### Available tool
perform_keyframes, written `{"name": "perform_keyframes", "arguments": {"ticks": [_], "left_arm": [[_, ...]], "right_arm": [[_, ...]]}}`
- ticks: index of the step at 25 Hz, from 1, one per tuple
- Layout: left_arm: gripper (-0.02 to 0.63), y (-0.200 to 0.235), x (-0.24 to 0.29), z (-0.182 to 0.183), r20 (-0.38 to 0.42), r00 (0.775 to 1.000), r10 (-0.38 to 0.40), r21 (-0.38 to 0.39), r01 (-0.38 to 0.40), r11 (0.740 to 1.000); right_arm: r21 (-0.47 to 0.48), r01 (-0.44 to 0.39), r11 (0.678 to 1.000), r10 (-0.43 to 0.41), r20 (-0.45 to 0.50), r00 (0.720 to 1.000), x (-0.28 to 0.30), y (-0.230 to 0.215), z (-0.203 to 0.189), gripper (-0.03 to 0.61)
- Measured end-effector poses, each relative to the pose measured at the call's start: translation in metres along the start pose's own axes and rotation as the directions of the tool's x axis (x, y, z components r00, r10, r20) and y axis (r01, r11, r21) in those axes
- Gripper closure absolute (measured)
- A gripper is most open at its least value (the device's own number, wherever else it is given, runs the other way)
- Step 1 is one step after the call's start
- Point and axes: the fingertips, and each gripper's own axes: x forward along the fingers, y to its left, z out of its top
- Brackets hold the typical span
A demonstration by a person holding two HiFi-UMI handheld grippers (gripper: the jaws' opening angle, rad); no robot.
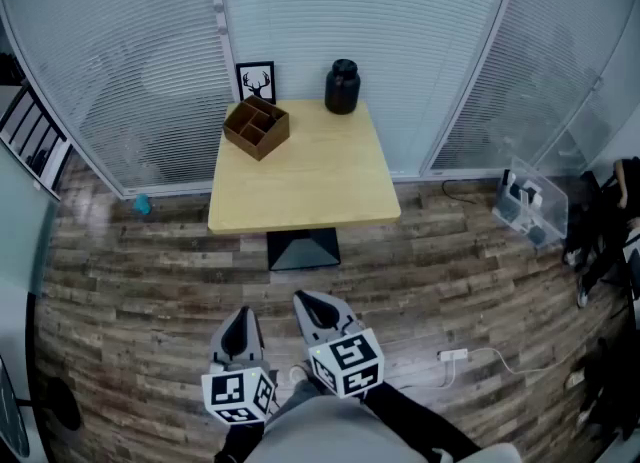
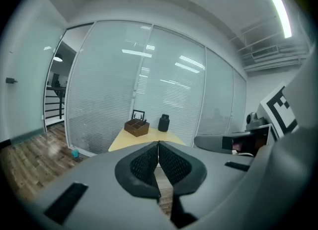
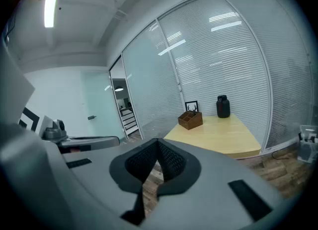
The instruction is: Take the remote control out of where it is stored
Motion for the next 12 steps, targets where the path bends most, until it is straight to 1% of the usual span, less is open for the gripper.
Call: {"name": "perform_keyframes", "arguments": {"ticks": [12], "left_arm": [[0.605,0.0,0.0012,-0.002,-0.008,1.0,0.001,-0.011,-0.001,1.0]], "right_arm": [[0.013,0.01,1.0,-0.01,-0.006,1.0,0.0002,-0.0016,-0.0031,0.574]]}}
